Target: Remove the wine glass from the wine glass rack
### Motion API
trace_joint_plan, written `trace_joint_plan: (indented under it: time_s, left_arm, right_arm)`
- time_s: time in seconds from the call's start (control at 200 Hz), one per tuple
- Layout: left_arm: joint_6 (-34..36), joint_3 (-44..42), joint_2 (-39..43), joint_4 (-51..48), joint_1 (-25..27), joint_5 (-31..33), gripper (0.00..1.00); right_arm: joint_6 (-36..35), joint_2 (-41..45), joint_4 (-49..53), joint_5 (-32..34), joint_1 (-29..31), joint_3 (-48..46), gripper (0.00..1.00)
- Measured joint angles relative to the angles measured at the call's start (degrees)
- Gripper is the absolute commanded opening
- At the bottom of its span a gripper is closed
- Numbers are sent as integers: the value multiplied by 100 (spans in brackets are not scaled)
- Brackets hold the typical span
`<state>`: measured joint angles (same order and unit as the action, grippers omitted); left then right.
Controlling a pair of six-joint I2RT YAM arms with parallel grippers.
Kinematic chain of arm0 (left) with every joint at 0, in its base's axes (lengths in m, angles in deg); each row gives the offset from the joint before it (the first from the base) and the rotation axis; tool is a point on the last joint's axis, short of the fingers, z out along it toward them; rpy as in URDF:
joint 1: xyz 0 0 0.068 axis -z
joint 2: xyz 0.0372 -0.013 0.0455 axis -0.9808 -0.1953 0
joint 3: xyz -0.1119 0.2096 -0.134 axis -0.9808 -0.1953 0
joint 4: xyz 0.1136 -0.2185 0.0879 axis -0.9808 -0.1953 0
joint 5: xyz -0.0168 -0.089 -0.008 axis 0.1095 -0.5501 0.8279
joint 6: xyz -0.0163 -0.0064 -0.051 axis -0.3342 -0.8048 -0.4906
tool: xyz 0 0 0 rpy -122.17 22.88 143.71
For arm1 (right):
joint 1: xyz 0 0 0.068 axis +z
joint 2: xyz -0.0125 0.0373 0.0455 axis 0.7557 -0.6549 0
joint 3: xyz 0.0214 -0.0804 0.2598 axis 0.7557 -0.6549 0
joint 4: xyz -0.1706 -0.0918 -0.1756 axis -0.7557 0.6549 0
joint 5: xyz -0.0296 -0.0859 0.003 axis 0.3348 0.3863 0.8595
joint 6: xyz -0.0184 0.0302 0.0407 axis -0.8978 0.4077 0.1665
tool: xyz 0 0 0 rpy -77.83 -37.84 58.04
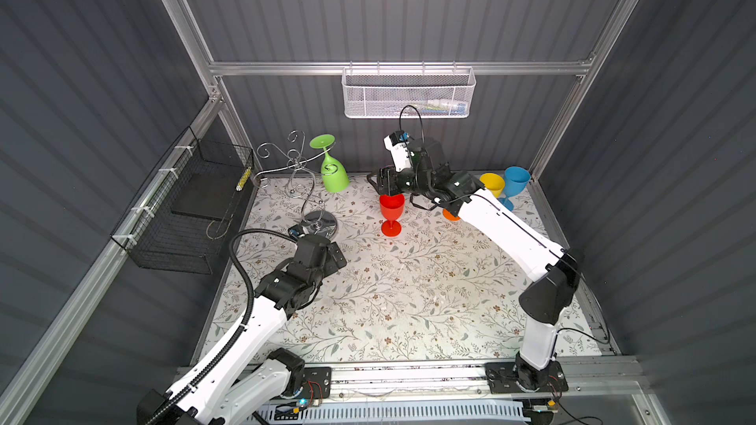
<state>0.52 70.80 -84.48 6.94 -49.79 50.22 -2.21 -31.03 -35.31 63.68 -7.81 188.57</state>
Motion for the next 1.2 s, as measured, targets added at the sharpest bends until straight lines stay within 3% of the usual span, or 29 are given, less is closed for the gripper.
trace_joint_plan:
  time_s: [0.25, 0.4, 0.515, 0.705, 0.996, 1.201]
  left_arm:
    - [225, 289, -247, -219, -118, 81, 100]
    - [501, 470, -304, -254, -817, -254, 100]
    - [673, 575, -358, -264, -1268, -474, 100]
    - [837, 861, -654, -262, -1493, -962, 100]
    - [979, 1252, -938, -260, -2503, -1838, 100]
    - [1014, 1541, -1220, -214, -2924, -2293, 100]
  right_arm:
    - [977, -1043, -111, -68, 28, 1460, 64]
    - [1475, -1537, -192, -114, 11, 1993, 62]
    - [1840, -1635, -385, -177, 11, 1891, 62]
    - [2258, -1613, -813, -295, -7, 1405, 61]
    - [2413, -1484, -986, -555, -11, 1163, 57]
    - [2551, -1209, -1163, -636, 98, 824, 54]
